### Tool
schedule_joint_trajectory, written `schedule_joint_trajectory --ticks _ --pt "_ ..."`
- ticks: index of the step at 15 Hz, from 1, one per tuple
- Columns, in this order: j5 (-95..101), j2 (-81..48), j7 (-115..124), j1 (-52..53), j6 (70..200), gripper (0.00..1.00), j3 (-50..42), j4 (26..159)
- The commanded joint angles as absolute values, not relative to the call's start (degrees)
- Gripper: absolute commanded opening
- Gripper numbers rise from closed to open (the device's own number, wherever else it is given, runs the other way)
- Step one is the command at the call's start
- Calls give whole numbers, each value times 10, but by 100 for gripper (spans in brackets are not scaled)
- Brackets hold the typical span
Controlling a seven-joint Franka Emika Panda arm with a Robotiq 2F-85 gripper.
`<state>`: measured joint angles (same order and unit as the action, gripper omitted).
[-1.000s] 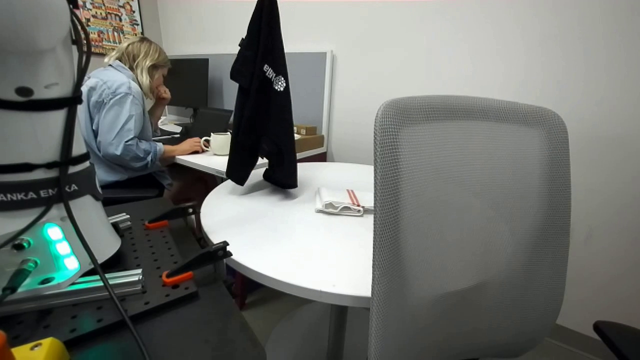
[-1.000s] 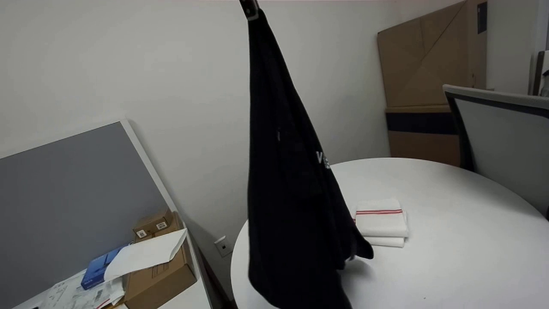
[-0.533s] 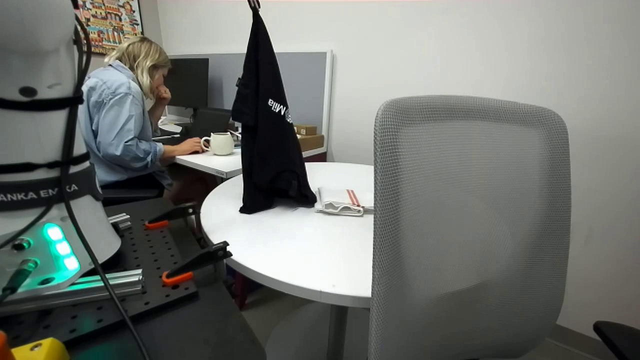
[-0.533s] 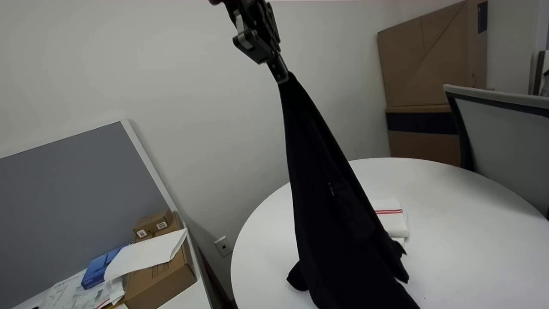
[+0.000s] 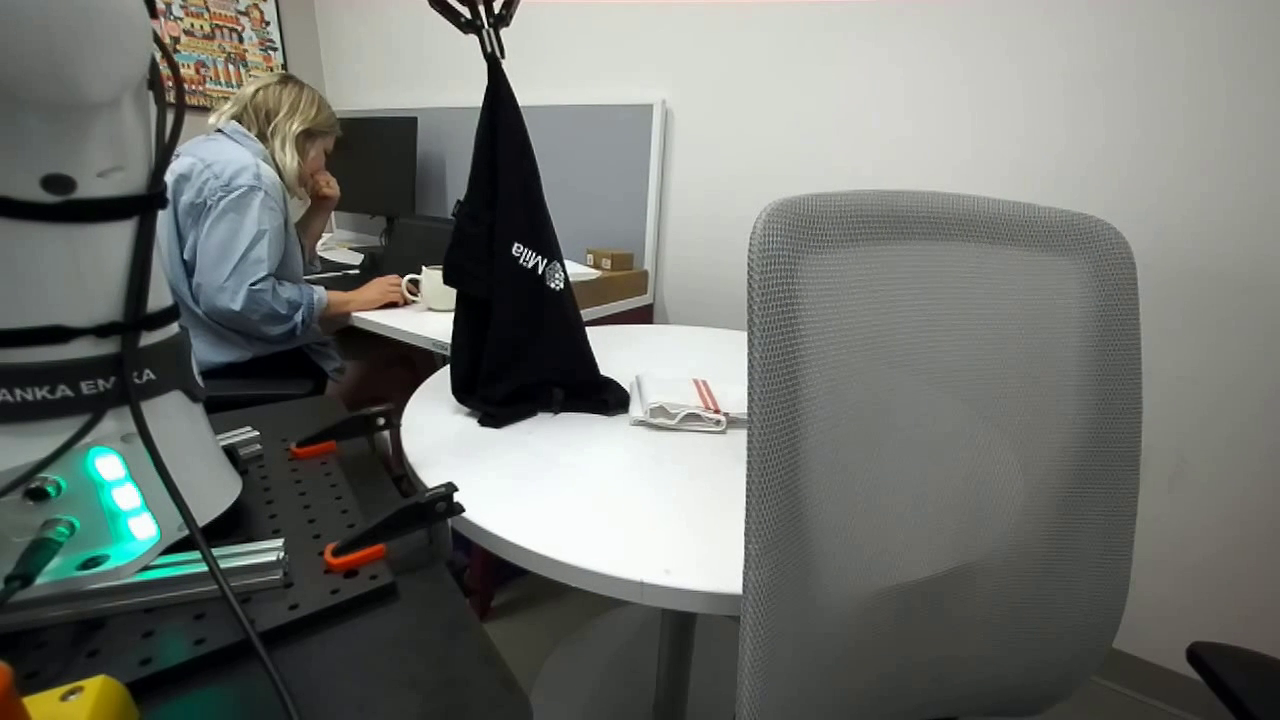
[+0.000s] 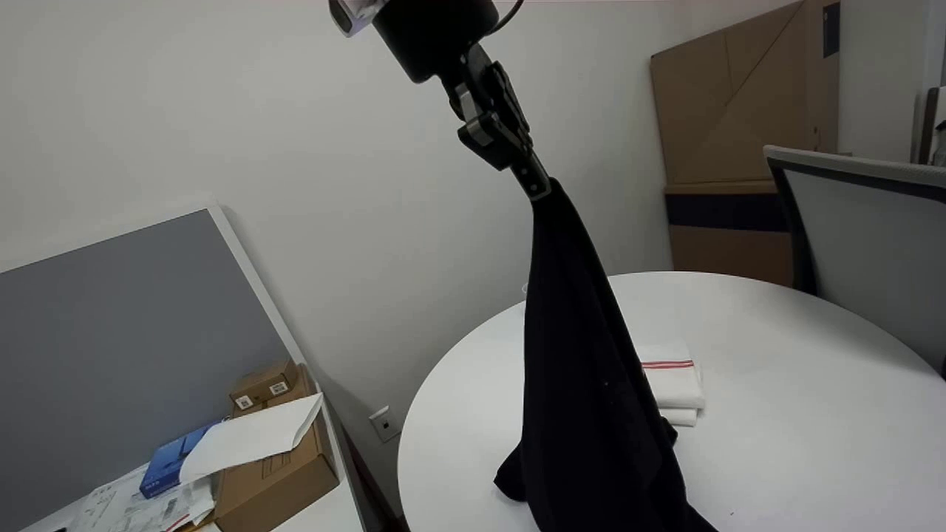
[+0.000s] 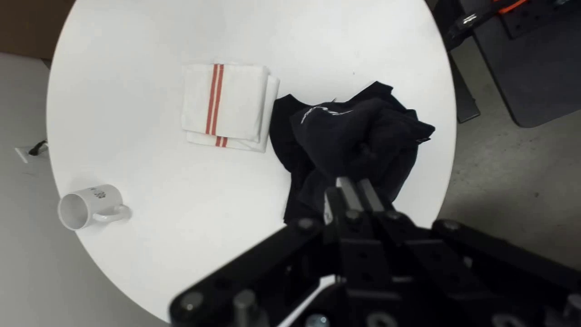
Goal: Put the black cloth on the table
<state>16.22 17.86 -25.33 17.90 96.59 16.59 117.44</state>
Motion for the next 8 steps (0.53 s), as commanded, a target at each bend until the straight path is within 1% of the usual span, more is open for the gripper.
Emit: schedule_joint_trajectory --ticks 1,4,8 --pt "114 212 -301 203 921 1 156 1191" --pt "121 196 -307 210 897 1 162 1171" --pt "185 97 -279 205 963 1 188 1104"
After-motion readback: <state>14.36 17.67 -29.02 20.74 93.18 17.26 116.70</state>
